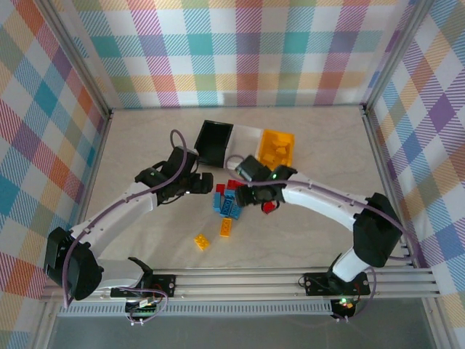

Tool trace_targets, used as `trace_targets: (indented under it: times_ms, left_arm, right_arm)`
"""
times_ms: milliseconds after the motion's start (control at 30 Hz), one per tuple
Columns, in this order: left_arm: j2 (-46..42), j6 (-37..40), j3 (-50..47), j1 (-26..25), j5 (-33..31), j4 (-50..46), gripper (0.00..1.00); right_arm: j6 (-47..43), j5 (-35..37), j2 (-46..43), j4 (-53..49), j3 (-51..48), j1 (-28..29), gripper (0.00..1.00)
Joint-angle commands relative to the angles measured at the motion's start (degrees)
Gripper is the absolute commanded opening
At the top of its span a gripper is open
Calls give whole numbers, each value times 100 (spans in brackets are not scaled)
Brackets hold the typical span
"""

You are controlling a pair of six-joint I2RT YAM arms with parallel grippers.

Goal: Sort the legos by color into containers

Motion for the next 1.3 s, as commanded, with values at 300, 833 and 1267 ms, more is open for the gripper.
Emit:
trace_targets:
  times_ms: [300, 833, 1267]
  left_arm:
    - [-471, -221, -468, 112, 254, -115, 91]
    - [-566, -173, -565, 151, 303, -187, 92]
    - [-778, -238, -707, 152, 334, -227, 92]
  right_arm:
    - [-1634, -188, 2458, -389, 3526, -1249, 65]
    - [-2008, -368, 4288, -865, 5621, -1605, 66]
    - [-1971, -500, 4040, -618, 5159, -1606, 78]
